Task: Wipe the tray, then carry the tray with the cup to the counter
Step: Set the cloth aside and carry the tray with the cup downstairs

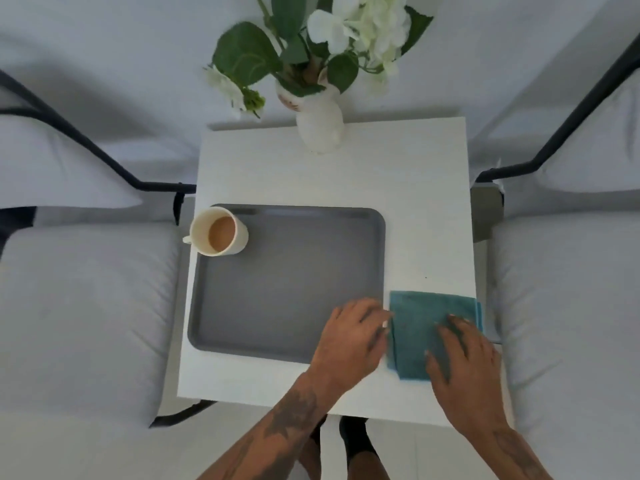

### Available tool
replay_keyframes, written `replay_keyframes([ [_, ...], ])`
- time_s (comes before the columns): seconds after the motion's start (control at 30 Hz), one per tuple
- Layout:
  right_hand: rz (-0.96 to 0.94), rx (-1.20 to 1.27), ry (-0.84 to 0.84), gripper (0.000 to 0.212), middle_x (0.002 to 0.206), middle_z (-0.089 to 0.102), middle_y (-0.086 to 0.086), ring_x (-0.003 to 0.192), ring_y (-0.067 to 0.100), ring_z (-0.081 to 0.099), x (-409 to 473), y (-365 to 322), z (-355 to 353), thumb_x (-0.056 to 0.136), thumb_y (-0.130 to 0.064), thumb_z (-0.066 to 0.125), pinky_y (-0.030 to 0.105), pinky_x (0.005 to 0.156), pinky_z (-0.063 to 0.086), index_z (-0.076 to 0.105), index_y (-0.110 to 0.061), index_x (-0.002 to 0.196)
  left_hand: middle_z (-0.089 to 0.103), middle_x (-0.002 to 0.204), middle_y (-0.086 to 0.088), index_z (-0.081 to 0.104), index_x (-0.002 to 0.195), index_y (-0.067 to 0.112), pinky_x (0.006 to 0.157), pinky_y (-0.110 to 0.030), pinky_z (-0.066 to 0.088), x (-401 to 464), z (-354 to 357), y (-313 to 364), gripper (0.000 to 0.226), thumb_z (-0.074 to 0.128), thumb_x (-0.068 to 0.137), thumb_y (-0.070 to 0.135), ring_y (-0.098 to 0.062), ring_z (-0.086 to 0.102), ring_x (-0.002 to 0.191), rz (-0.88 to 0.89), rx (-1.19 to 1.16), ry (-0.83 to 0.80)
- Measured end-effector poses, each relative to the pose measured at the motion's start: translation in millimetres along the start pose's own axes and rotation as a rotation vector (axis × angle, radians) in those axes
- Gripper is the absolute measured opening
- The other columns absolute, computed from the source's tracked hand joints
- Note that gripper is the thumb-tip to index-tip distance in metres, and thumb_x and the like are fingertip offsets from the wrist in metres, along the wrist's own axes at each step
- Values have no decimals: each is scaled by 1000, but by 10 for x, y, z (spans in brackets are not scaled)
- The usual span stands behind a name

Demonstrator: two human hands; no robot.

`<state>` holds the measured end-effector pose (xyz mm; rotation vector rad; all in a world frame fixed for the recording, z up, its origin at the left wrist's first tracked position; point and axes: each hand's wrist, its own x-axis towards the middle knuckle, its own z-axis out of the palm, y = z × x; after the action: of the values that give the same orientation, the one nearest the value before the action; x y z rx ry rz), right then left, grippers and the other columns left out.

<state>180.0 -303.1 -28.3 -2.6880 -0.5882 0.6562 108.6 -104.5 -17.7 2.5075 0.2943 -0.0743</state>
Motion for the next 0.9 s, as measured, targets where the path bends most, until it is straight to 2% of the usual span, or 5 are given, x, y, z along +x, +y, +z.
replay_keyframes([
  [0.17,-58,261,-34,51,140,46,5,127,23,45,298,-673,42,90,-22,65,39,110,39,50,-12,137,59,122,-9,64,124,10,95,-38,49,-190,-1162,-870,45,72,84,30,-24,56,113,-334,111,441],
  [0.27,11,223,-51,55,147,38,8,130,25,44,436,-990,125,92,-22,64,42,106,45,46,-11,142,51,137,-17,51,136,6,100,-48,42,-58,-1722,-1387,82,76,71,47,-36,47,126,-461,317,287],
  [0.43,179,203,-21,49,134,44,12,99,29,60,485,-1137,278,92,-11,61,38,82,56,48,-11,139,34,154,-13,24,153,11,110,-51,32,213,-1962,-1850,120,81,60,63,-34,32,141,-581,357,-100],
  [0.6,143,241,19,48,121,48,10,76,23,57,552,-1103,326,91,-3,61,33,70,50,52,-14,136,40,149,-14,25,152,11,104,-48,38,308,-1835,-1995,111,81,68,56,-35,42,133,-543,328,-77],
  [0.9,87,173,41,52,108,52,10,79,18,50,607,-1115,370,91,3,59,27,74,43,51,-12,140,48,143,-8,38,147,13,99,-46,41,141,-1620,-1812,103,82,62,49,-31,48,127,-390,256,-56],
])
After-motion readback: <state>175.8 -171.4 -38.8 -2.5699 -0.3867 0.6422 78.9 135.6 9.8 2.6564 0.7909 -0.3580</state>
